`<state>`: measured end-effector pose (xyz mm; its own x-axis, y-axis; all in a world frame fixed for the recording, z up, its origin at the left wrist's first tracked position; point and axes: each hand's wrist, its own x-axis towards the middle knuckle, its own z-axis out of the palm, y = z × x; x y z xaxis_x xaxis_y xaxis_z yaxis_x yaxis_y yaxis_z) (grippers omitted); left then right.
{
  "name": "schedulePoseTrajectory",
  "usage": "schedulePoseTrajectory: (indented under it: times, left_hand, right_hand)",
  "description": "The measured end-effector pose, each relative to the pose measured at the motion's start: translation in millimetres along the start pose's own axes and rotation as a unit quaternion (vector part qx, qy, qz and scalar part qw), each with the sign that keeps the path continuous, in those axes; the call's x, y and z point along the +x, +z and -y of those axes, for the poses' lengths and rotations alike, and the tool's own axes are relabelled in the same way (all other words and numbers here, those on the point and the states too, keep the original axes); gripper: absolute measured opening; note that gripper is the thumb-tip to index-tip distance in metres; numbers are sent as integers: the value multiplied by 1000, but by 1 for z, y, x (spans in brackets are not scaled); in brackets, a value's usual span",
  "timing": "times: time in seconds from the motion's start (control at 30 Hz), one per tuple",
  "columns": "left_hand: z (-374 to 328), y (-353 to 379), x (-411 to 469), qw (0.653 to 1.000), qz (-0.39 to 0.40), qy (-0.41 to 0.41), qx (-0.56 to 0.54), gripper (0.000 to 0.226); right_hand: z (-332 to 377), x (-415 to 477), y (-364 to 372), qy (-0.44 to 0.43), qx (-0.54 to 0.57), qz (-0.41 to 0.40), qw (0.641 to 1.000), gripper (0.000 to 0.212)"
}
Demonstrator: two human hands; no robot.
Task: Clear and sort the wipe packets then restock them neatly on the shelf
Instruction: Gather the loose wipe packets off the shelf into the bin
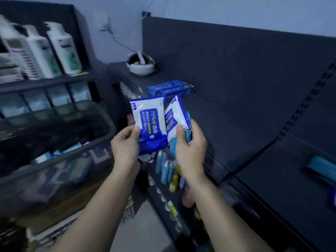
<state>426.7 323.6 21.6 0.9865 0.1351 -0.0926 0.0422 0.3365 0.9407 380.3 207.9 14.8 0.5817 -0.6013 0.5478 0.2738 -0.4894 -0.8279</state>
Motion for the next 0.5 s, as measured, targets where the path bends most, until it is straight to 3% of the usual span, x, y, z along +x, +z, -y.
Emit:
schedulePoseTrajectory:
  times: [0.27, 0.5]
  left_hand:
    - [-61, -125, 80, 995, -95, 22, 22, 13]
    - [-84, -221, 153, 983, -159, 46, 79, 11]
  right_hand:
    - [39, -36, 163, 18, 59, 110, 992, 27]
    - [56, -56, 279, -7, 57, 174, 983, 18]
